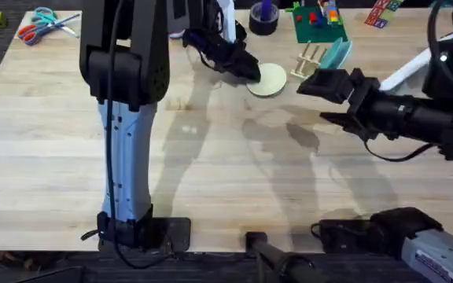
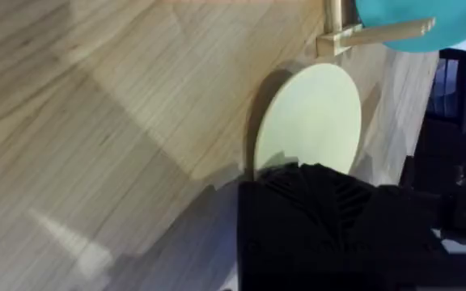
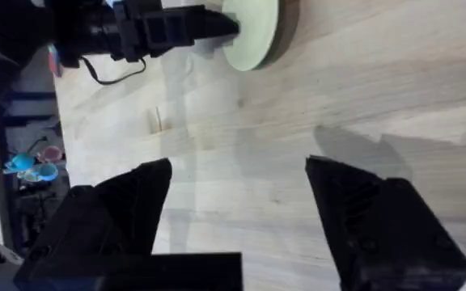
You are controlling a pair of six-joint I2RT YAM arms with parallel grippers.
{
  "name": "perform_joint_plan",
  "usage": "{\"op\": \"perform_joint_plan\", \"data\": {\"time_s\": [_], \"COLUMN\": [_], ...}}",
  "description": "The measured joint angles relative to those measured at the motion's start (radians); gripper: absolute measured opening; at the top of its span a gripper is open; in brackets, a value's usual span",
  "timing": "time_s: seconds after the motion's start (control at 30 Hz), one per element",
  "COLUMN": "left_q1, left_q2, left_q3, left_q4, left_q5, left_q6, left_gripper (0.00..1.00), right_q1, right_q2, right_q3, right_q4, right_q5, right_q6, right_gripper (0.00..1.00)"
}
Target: Pick up the plates from the table one by one and place each into a slot on the dish rack.
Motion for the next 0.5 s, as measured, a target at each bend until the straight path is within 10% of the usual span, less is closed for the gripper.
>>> {"op": "perform_joint_plan", "data": {"time_s": [0.5], "left_q1": [0.002], "left_q2": [0.024], "left_q3": [0.013], "left_q4": [0.004], "left_q5": [0.038], "left_q6": [0.0], "left_gripper": [0.038], "right_q1": [0.0], "right_q2": [0.015], "right_q3": [-0.021], "right_q4": [0.03], "right_q5": [-0.003], "right_q6": [0.018], "right_gripper": [0.994]}}
